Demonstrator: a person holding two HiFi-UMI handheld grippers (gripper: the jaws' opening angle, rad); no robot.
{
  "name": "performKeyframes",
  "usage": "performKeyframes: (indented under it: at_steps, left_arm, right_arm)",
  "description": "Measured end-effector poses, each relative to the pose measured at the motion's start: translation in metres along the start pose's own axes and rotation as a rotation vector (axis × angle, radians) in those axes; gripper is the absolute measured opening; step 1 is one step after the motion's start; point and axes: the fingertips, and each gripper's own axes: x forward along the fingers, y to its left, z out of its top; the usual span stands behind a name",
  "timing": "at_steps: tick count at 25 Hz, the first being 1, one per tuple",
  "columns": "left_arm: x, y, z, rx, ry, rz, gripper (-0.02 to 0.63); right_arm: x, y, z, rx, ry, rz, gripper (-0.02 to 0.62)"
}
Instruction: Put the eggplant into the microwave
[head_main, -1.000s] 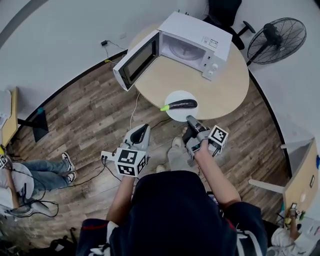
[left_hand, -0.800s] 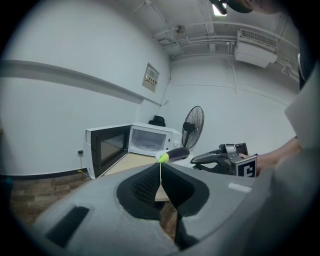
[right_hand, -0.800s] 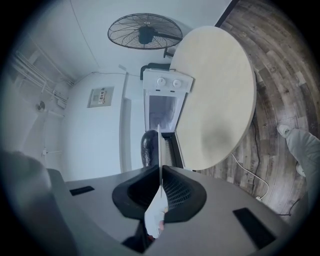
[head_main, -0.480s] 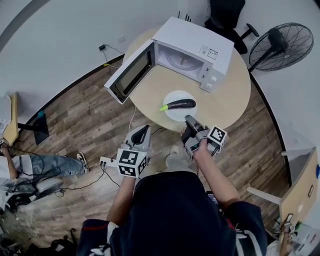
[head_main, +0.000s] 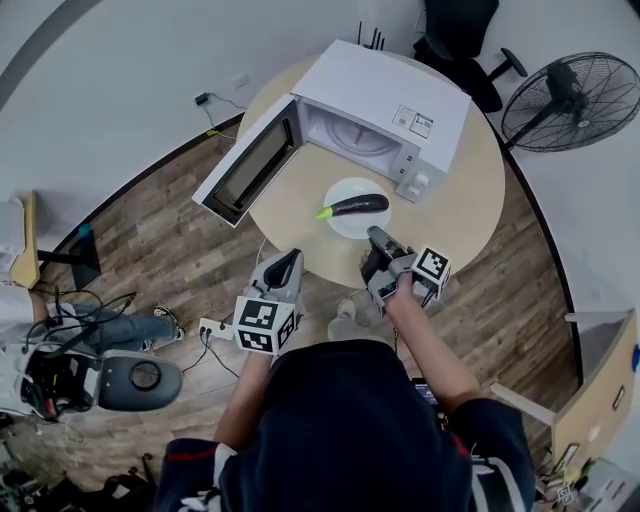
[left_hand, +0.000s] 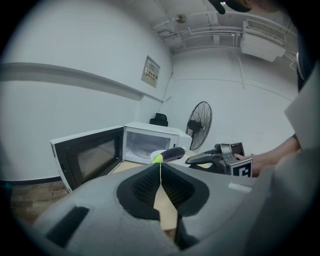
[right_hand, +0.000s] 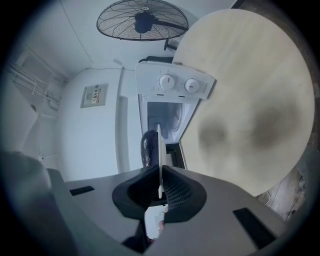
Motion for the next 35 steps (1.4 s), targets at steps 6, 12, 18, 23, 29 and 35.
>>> performKeyframes:
  at_steps: [6,12,18,23,29,35]
  left_arm:
    - [0.029,0.001,0.002,-0.006,0.013,0.02,0.02]
    - [0.044,-0.003,0.008,-0.007,0.005,0.036,0.02]
    - [0.054,-0.004,0.0,-0.011,0.031,0.026,0.02]
    - [0.059,0.005,0.004,-0.012,0.042,-0.009,0.02]
    - [0.075,0.024,0.005,0.021,0.079,-0.099,0.02]
    - [0.092,0.047,0.021,0.065,0.085,-0.181,0.02]
  right_arm:
    - [0.016,-0.004,0.023,-0.005,0.028,-0.014,0.025]
    - [0.028,-0.008,0.034,-0.013,0.068,-0.011,0.025]
    - [0.031,-0.014,0.043,0.001,0.056,-0.036,0.025]
    - [0.039,-0.015,0.042,0.005,0.036,-0.037,0.025]
    - [0.052,-0.014,0.042,0.024,-0.038,-0.051,0.025]
    - [0.071,-0.009,0.047,0.042,-0.124,-0.048,0.025]
